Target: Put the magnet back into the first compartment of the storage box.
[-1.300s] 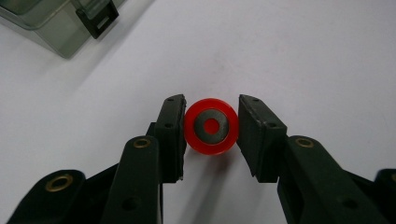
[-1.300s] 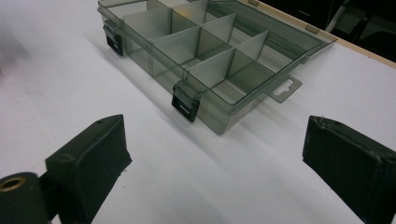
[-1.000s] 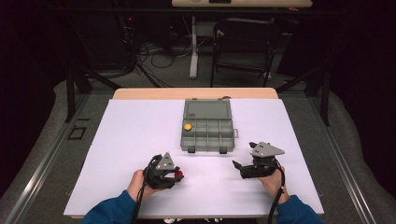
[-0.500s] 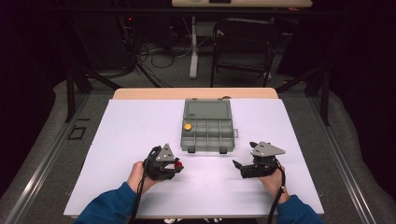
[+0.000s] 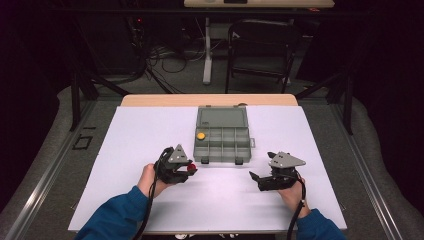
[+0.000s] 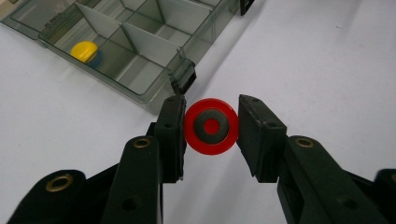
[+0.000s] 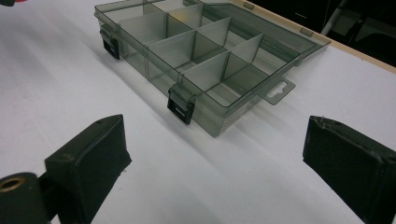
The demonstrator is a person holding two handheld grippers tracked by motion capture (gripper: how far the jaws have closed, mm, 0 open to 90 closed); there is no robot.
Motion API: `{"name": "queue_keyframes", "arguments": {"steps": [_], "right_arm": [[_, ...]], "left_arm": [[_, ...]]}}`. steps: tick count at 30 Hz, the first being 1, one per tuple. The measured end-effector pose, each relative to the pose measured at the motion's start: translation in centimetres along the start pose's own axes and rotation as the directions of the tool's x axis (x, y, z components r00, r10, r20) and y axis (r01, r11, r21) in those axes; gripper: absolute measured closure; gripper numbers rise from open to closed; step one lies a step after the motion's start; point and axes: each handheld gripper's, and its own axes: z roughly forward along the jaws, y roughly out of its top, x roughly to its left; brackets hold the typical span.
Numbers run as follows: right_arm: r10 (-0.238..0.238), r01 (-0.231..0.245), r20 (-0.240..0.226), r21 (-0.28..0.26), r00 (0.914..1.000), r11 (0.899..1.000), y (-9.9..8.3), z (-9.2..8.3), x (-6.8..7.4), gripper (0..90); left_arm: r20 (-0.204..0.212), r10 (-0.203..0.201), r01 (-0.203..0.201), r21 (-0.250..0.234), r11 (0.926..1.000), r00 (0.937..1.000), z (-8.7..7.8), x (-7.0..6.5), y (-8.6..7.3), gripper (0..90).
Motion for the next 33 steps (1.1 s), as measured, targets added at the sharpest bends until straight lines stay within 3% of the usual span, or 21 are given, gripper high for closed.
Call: {"name": "queue_keyframes", "arguments": {"steps": [33], "right_arm": [[0.004, -0.004, 0.002, 0.001, 1.0, 1.0, 0.0, 0.0, -0.1, 5.6]], "left_arm": [[-0.066, -0.004, 0.003, -0.007, 1.0, 0.9978, 0.8, 3.5, 3.6, 62.8]]}}
